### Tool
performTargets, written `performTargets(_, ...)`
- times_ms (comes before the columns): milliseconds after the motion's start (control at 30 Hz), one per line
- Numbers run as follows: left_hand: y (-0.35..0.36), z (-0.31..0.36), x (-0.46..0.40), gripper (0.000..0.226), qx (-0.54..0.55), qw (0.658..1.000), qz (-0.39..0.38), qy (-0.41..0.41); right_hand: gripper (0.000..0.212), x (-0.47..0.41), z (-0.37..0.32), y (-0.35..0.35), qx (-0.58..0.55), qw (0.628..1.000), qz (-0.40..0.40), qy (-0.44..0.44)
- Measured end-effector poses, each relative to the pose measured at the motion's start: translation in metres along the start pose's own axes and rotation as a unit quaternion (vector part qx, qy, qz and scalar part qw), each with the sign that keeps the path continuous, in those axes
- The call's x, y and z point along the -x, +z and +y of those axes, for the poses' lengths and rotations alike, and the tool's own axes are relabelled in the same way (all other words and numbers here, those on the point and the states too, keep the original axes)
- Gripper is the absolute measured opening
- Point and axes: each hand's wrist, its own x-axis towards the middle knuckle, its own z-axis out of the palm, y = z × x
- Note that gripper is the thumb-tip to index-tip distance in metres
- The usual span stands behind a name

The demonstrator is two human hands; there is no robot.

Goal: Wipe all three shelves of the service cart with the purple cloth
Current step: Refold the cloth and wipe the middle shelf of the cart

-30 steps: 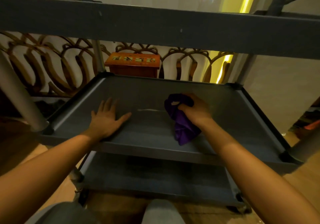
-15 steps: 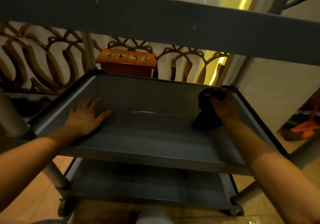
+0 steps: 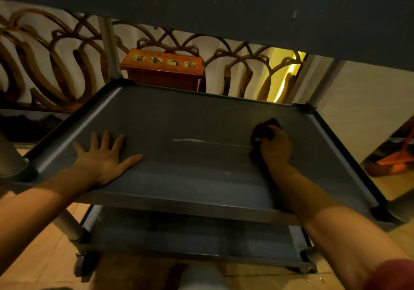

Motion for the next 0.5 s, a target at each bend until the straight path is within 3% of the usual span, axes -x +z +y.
performTargets(133,-0.009,0.001,0.005,0.113,0.006,1.000,-0.018,-0.001,0.039,0.057,-0.093,0.079,-0.067,0.987,-0.094,-0.113)
performTargets(267,-0.031,-0.014,0.031,0.110,0.037,0.999,-0.019,-0.016,0.050,0.058,-0.118,0.101,0.001,0.969,-0.176,-0.175)
performTargets(400,-0.033,-0.049,0.070,0.111,-0.025,1.000,0.018,0.005,0.066,0.033,-0.085,0.088,0.118,0.973,-0.105,-0.166)
performTargets(500,-0.028,-0.049,0.088,0.107,-0.004,1.000,0.011,-0.023,0.065,0.045,-0.095,0.104,0.033,0.983,-0.129,-0.124)
